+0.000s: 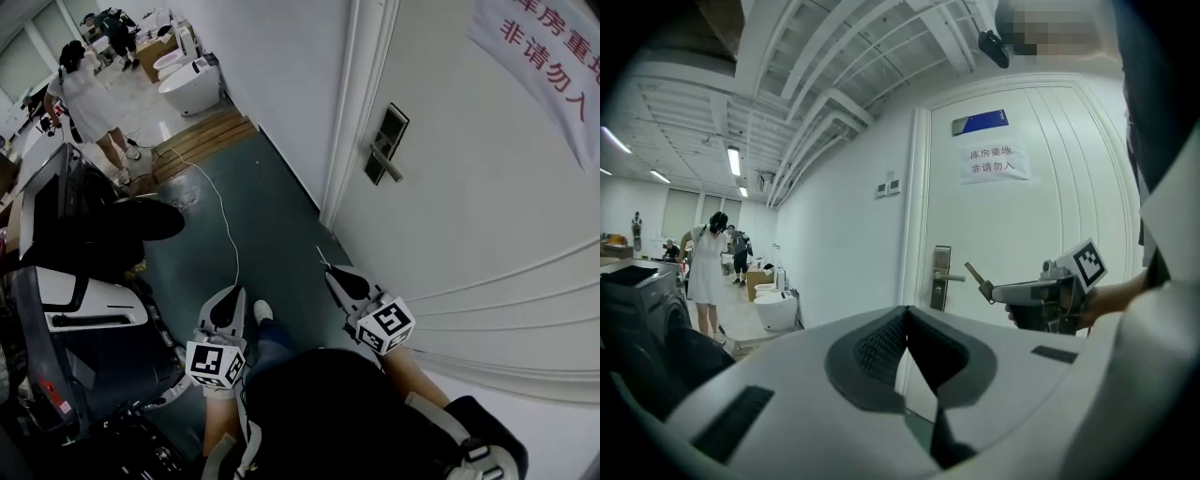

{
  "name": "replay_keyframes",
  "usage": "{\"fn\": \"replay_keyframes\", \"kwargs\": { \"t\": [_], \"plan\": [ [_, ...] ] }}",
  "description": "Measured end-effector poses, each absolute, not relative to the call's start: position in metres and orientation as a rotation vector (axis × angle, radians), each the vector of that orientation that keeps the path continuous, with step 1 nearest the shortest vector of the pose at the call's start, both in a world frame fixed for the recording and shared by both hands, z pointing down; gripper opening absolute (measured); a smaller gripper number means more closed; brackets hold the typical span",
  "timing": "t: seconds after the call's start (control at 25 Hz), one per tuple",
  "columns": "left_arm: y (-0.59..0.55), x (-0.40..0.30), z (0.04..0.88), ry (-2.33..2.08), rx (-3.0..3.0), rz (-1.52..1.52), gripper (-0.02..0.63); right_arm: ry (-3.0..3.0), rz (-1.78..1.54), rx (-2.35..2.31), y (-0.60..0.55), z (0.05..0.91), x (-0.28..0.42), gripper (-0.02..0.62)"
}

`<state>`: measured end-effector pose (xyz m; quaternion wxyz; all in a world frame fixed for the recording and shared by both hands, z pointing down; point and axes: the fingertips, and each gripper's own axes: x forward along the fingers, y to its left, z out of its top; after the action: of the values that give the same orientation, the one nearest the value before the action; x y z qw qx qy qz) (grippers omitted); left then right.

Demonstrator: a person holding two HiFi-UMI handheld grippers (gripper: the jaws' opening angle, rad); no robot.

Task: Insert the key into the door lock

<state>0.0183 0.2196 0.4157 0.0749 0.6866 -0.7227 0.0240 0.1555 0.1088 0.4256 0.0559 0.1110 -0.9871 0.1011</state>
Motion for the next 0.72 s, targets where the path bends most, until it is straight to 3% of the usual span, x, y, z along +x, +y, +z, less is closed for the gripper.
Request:
{"fn": "replay_keyframes", "kwargs": {
  "t": [0.72],
  "plan": [
    [0.127, -0.202, 0.41, -1.99, 2.193, 0.016, 0.008, -2.941, 0.333, 0.533, 0.033, 0.419, -0.049, 0.032]
  ]
}}
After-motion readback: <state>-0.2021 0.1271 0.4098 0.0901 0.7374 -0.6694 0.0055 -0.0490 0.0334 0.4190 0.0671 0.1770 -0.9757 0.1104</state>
